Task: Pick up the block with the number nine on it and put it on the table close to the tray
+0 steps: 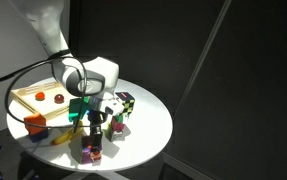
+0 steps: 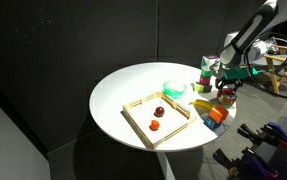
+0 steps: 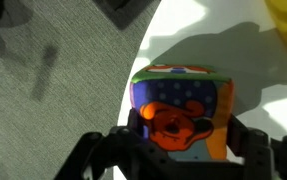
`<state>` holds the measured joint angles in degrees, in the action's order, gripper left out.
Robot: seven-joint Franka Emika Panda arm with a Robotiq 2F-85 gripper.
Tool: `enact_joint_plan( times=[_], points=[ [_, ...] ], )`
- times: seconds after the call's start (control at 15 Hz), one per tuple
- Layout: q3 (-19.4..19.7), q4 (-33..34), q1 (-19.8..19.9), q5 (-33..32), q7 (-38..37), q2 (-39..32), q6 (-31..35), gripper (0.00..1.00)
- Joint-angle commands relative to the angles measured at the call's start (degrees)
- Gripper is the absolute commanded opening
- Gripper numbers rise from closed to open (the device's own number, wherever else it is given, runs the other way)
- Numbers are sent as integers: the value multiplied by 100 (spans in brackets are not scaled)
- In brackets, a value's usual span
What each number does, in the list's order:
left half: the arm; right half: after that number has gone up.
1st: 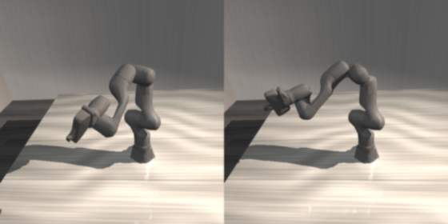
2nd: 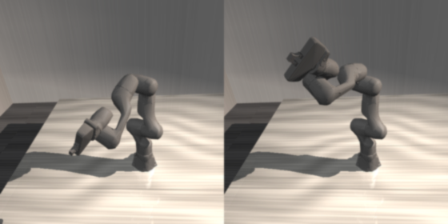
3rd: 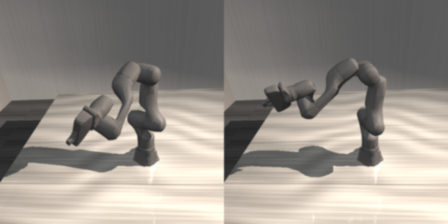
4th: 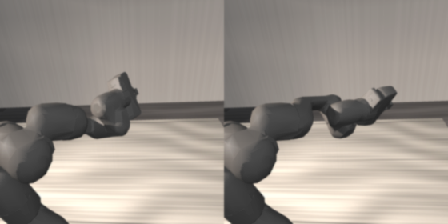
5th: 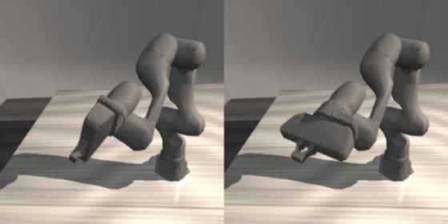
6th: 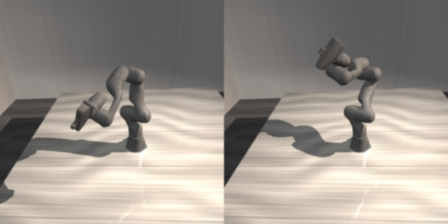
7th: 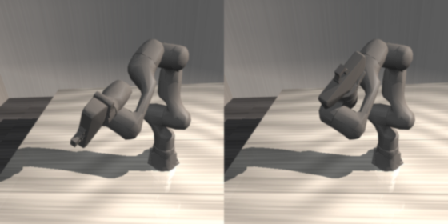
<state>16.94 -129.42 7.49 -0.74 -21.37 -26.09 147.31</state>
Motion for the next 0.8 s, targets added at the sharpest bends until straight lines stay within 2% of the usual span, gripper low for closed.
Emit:
enact_joint_plan(
  times=[0.0,0.27,0.73],
  points=[
    [51,0,-65,-75,3,36,-18,54],
    [52,-98,-106,-138,120,272,-215,34],
    [31,-270,-225,-541,207,925,-877,23]
  ],
)
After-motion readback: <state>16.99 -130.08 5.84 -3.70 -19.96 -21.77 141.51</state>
